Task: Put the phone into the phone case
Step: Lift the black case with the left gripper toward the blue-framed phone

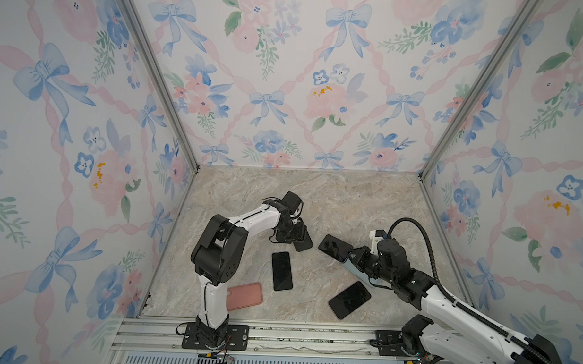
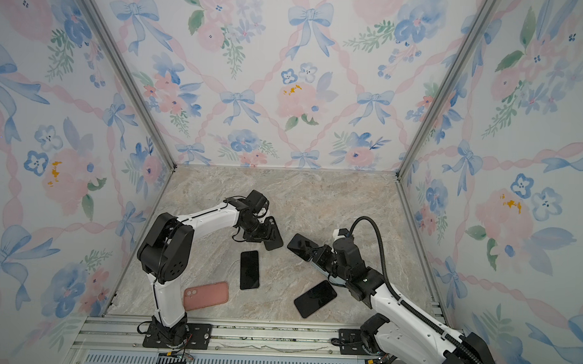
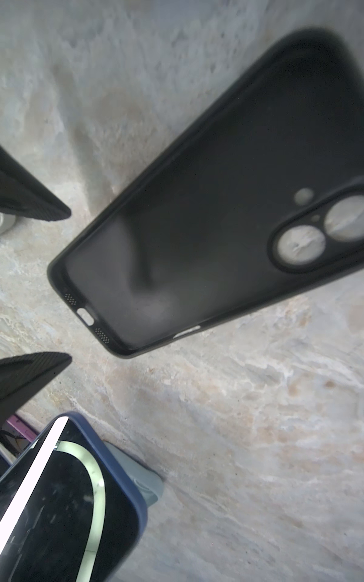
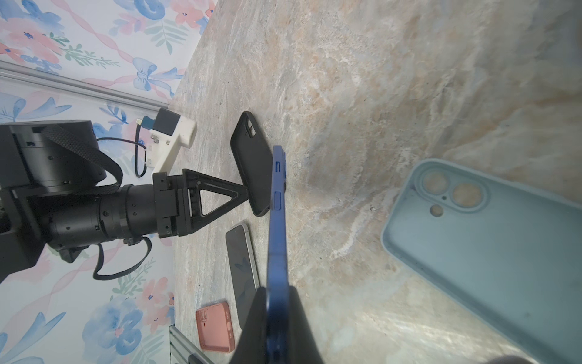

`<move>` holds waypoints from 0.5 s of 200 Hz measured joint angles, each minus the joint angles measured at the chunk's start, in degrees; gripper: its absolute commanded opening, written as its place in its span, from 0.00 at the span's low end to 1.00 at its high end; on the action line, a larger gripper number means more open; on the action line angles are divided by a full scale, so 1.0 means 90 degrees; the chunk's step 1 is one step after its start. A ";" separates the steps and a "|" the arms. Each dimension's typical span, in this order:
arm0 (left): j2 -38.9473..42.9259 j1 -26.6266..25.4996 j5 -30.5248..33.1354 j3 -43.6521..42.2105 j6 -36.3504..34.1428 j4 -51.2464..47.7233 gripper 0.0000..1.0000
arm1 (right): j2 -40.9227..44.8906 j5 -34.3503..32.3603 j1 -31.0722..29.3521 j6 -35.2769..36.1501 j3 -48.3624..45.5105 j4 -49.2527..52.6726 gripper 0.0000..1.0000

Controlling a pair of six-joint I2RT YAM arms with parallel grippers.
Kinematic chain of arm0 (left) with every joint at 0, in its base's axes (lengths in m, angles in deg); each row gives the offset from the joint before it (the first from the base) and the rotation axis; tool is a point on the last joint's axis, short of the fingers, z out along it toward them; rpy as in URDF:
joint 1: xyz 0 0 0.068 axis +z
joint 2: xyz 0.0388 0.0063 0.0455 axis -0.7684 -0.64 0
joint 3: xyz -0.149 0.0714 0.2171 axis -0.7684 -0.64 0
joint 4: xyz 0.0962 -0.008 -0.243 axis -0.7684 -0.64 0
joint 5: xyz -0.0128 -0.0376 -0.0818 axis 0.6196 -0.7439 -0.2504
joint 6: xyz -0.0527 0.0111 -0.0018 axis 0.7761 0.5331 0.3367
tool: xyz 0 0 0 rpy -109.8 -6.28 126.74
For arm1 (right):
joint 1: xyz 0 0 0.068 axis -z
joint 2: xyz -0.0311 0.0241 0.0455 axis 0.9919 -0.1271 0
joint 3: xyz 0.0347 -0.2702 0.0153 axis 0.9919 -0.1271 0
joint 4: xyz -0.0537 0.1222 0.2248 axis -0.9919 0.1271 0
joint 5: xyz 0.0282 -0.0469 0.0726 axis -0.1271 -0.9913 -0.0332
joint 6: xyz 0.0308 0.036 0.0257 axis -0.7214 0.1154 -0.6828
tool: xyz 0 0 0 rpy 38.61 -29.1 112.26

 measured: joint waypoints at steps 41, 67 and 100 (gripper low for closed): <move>0.0000 -0.0153 -0.0221 -0.0136 0.0177 0.0236 0.67 | 0.0143 -0.0034 0.0007 0.0100 0.0015 0.0243 0.00; 0.0000 -0.0289 -0.0328 -0.0245 0.0299 0.0435 0.67 | 0.0223 -0.0051 0.0012 0.0175 0.0015 0.0401 0.00; 0.0000 -0.0464 -0.0459 -0.0308 0.0447 0.0576 0.67 | 0.0277 -0.0051 0.0022 0.0216 0.0015 0.0488 0.00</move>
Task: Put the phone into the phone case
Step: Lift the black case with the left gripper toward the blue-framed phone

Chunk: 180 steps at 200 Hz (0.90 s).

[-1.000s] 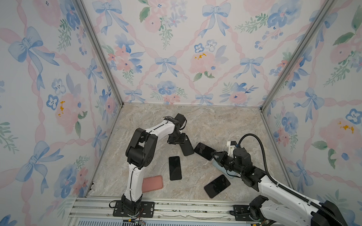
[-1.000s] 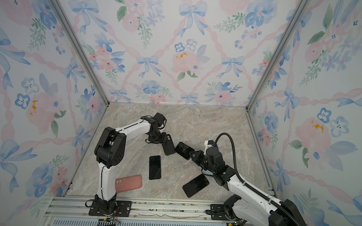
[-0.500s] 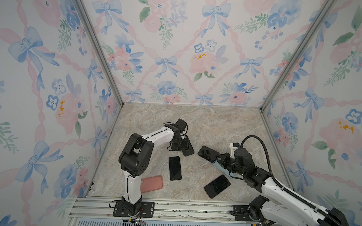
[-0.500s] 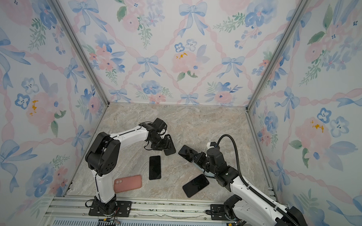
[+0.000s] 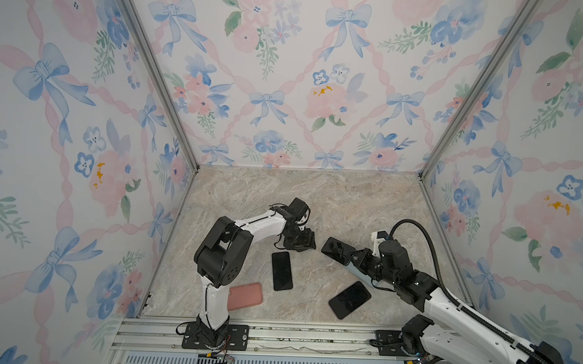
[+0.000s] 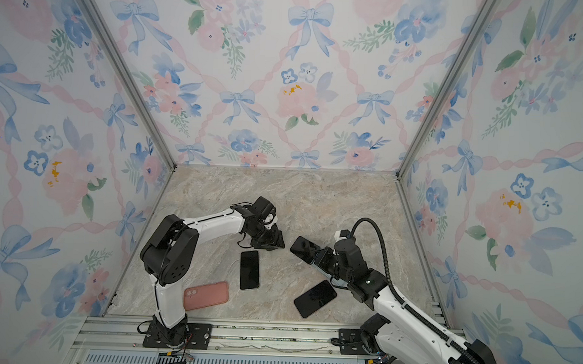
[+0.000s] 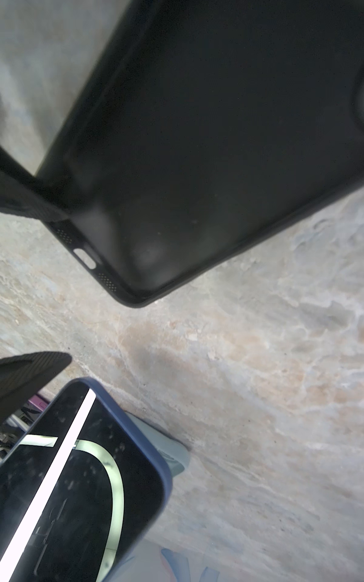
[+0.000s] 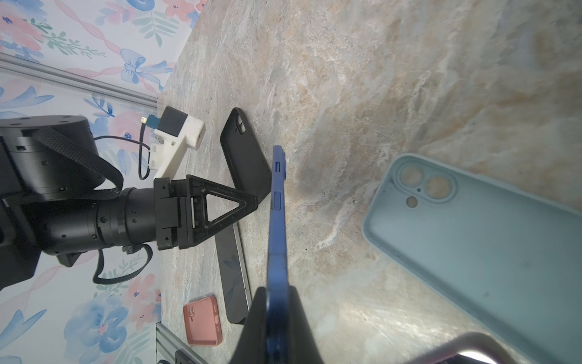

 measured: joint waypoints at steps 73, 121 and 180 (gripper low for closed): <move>-0.0274 -0.0238 -0.0189 0.0204 0.0240 0.0304 0.66 | 0.0165 -0.0049 0.0049 0.0126 0.0080 0.0340 0.00; -0.0580 -0.0362 -0.0257 0.0571 0.0350 0.0430 0.66 | 0.0221 -0.0095 0.0078 0.0153 0.0109 0.0505 0.00; -0.0801 -0.0359 -0.0308 0.0811 0.0398 0.0580 0.65 | 0.0406 -0.0119 0.0078 0.0194 0.0216 0.0784 0.00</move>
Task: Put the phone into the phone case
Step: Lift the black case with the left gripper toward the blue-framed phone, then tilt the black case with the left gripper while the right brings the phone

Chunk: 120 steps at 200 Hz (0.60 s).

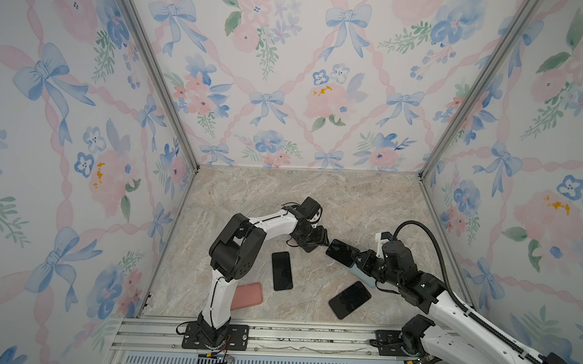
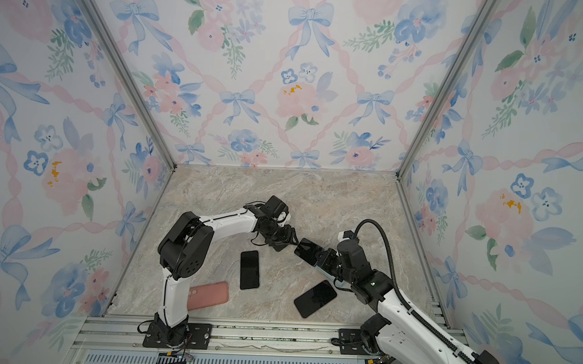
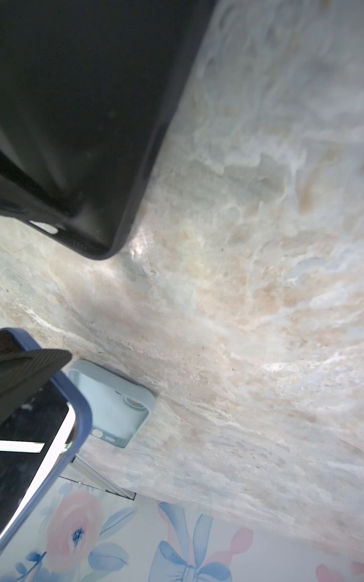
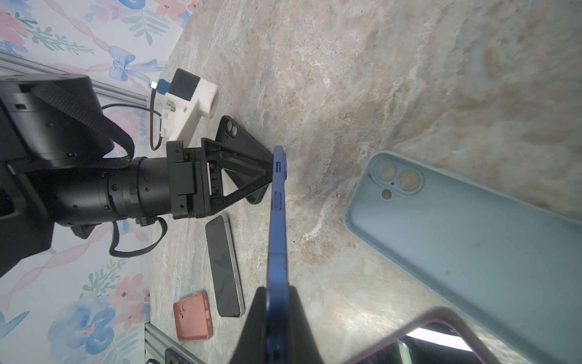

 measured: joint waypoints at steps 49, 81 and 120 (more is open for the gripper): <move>0.0576 0.0080 0.0061 -0.0352 0.0051 0.0034 0.70 | 0.0032 -0.0017 0.0002 0.0049 0.0083 0.0068 0.00; 0.1508 0.0194 0.0194 -0.0945 0.0104 0.0068 0.70 | -0.0117 0.0007 0.0002 0.0092 0.0083 0.0039 0.00; 0.1647 0.0216 0.0321 -0.1375 0.0119 0.0056 0.72 | -0.0386 0.0080 0.0000 0.0134 0.0160 0.0015 0.00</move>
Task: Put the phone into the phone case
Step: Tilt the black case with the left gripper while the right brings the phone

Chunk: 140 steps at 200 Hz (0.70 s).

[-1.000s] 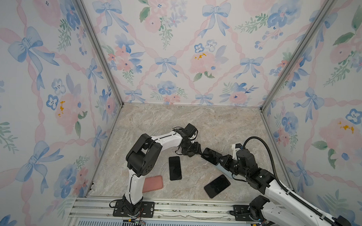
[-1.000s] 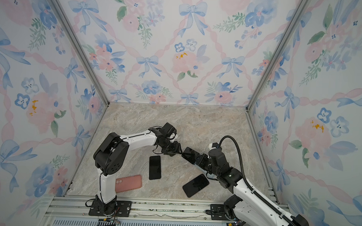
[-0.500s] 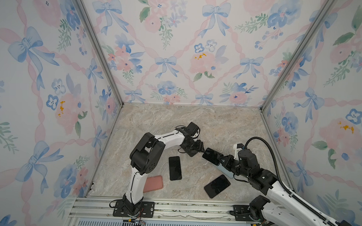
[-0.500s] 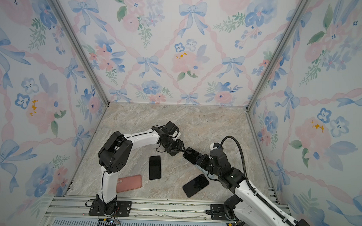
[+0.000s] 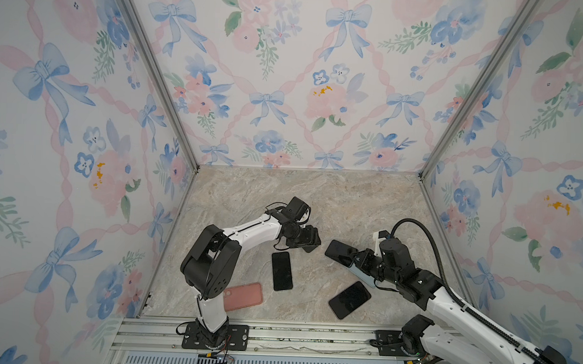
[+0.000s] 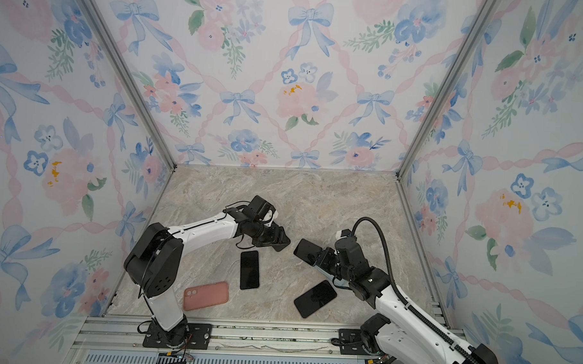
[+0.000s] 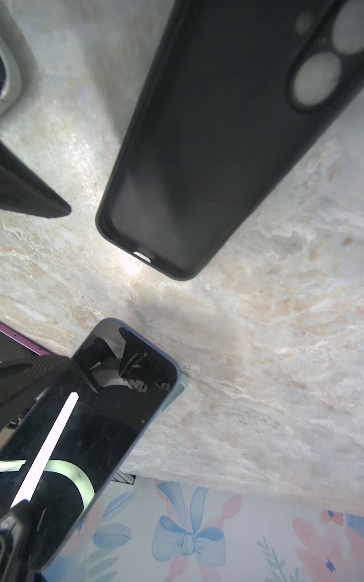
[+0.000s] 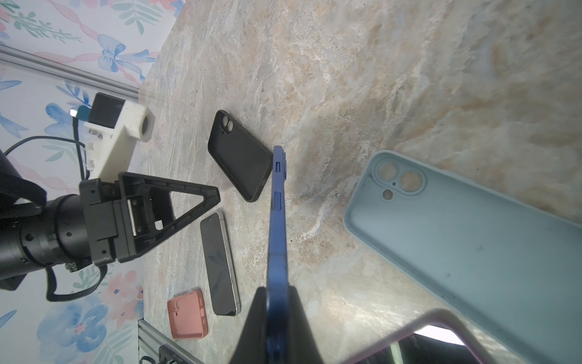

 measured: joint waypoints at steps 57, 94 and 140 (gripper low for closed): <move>-0.0546 0.0000 -0.0153 -0.0044 -0.0005 0.0223 0.71 | -0.0053 0.0027 0.0000 0.0002 0.0051 -0.0126 0.00; -0.0804 0.0000 -0.0313 0.0100 -0.0005 0.0396 0.71 | -0.0100 0.0024 0.0000 0.0005 0.0053 -0.0138 0.00; -0.1149 0.0002 -0.0457 0.0500 -0.0007 0.0503 0.70 | -0.0219 0.0075 0.0000 0.0005 0.0078 -0.0143 0.00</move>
